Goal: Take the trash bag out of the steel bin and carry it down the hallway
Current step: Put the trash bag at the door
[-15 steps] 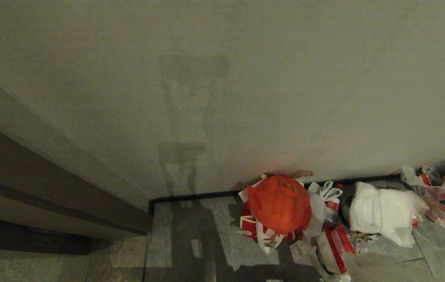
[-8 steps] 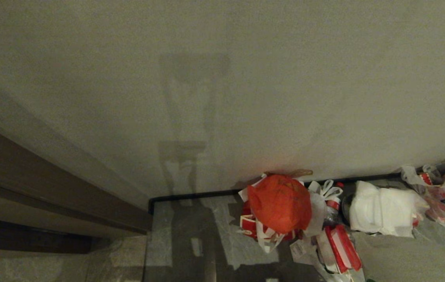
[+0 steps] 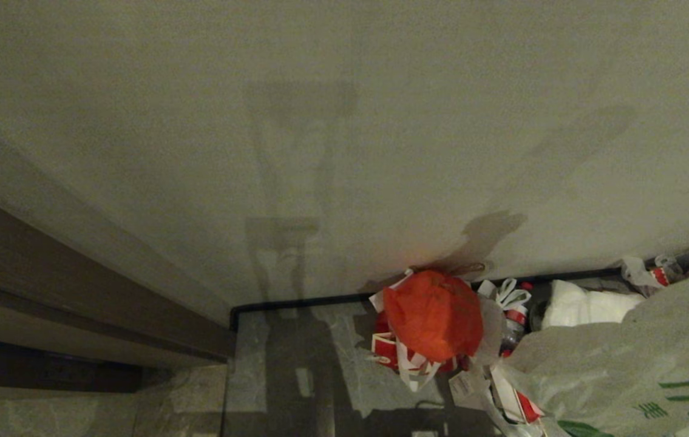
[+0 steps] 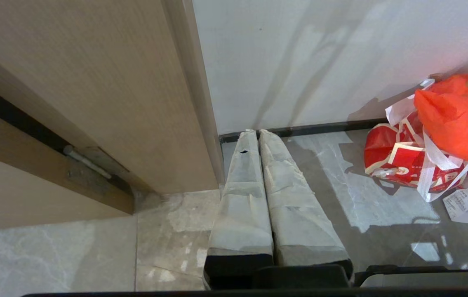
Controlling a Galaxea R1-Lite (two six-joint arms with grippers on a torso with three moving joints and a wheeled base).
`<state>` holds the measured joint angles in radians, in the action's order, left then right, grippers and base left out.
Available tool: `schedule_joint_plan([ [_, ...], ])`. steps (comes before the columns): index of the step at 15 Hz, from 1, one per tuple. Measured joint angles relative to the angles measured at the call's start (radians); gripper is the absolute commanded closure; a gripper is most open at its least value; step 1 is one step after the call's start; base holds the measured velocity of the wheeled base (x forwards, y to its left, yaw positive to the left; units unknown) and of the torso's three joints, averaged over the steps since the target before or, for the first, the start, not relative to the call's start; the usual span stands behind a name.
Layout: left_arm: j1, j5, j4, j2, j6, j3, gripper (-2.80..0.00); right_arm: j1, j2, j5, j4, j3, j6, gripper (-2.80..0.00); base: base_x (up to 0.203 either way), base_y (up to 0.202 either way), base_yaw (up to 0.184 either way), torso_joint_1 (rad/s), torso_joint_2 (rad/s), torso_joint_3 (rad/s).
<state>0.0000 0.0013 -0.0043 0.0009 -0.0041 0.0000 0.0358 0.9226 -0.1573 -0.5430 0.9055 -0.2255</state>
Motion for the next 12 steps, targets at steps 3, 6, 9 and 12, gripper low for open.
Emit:
schedule_joint_plan([
  [3, 0.0, 0.0, 0.0, 0.0, 0.0, 0.0, 0.0, 0.124, 0.159, 0.043, -0.035, 0.065, -0.026, 0.0, 0.0, 0.0, 0.0, 0.0, 0.0, 0.0],
  [6, 0.0, 0.0, 0.0, 0.0, 0.0, 0.0, 0.0, 0.256, 0.218, 0.075, -0.199, 0.071, -0.028, 0.0, 0.0, 0.0, 0.0, 0.0, 0.0, 0.0],
  [9, 0.0, 0.0, 0.0, 0.0, 0.0, 0.0, 0.0, 0.37, 0.21, 0.081, -0.39, 0.059, -0.031, 0.0, 0.0, 0.0, 0.0, 0.0, 0.0, 0.0],
  [12, 0.0, 0.001, 0.0, 0.0, 0.0, 0.0, 0.0, 0.413, 0.205, 0.088, -0.376, 0.052, -0.032, -2.8, 0.0, 0.0, 0.0, 0.0, 0.0, 0.0],
])
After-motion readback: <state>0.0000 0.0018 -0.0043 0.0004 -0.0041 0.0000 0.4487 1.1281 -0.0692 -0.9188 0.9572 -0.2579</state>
